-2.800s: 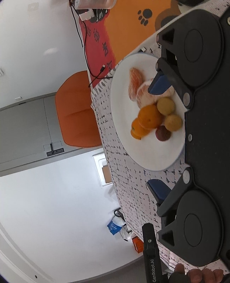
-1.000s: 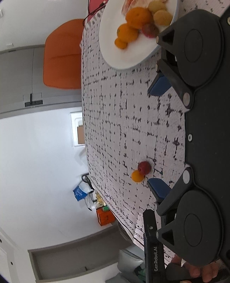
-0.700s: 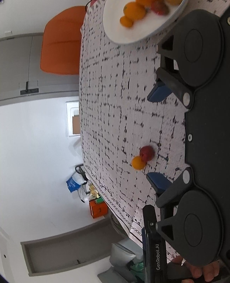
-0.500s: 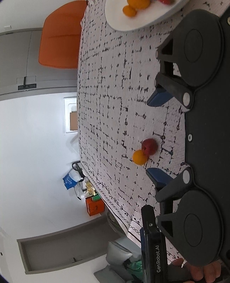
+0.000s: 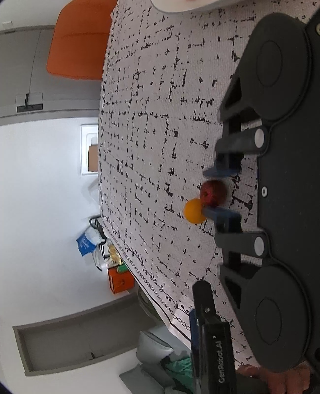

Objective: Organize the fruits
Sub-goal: 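Grasp the small red fruit with the right tool while the left tool grasps the tangerine, then carry the tangerine and red fruit over the bowl with both tools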

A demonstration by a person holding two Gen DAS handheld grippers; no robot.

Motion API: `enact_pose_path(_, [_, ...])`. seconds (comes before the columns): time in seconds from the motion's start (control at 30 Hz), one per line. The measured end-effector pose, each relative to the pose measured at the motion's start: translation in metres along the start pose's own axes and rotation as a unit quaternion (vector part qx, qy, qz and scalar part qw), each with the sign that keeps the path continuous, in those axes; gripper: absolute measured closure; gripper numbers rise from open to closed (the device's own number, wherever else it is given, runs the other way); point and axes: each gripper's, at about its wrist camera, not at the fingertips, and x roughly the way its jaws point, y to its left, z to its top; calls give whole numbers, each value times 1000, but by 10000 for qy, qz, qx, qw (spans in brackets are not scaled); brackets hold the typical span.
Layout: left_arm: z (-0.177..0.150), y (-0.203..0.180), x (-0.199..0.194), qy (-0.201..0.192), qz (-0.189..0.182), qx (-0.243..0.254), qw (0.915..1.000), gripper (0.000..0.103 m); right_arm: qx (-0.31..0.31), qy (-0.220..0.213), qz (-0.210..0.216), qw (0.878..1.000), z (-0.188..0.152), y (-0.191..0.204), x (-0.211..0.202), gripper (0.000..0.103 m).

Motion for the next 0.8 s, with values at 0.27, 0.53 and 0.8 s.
enact_pose_path(0.27, [3, -17, 8, 20, -244, 140, 9996, 46, 137, -111, -115, 9998, -2, -13, -18, 80])
enact_pose_path(0.53, [4, -35, 15, 47, -430, 273, 9987, 52, 279, -198, -261, 9991, -5, -27, -33, 80])
enact_pose_path(0.8, [5, -56, 23, 25, -623, 458, 9970, 57, 408, -308, -434, 9977, -10, -40, -52, 80])
